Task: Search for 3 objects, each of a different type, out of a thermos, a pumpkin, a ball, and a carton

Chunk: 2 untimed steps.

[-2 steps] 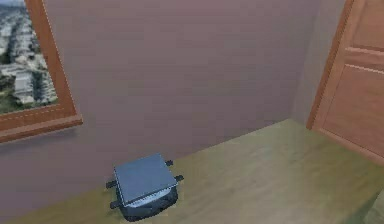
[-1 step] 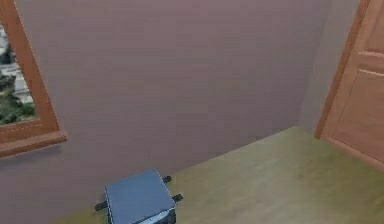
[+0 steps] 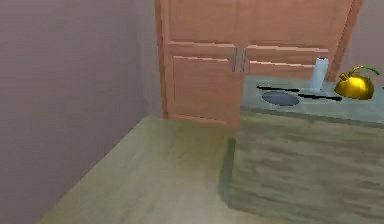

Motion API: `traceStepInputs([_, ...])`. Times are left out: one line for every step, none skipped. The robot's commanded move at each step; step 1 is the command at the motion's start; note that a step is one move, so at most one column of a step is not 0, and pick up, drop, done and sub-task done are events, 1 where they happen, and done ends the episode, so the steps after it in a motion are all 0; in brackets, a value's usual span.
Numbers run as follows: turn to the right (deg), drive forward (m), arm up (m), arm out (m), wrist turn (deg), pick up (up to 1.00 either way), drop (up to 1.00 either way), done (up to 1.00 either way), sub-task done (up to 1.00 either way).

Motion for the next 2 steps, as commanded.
traceStepInputs([33.0, 0.00, 0.00, 0.00, 0.0, 0.00, 0.00, 0.00, 0.00])
traceStepInputs([0.0, 0.80, 0.00, 0.00, 0.0, 0.00, 0.00, 0.00, 0.00])
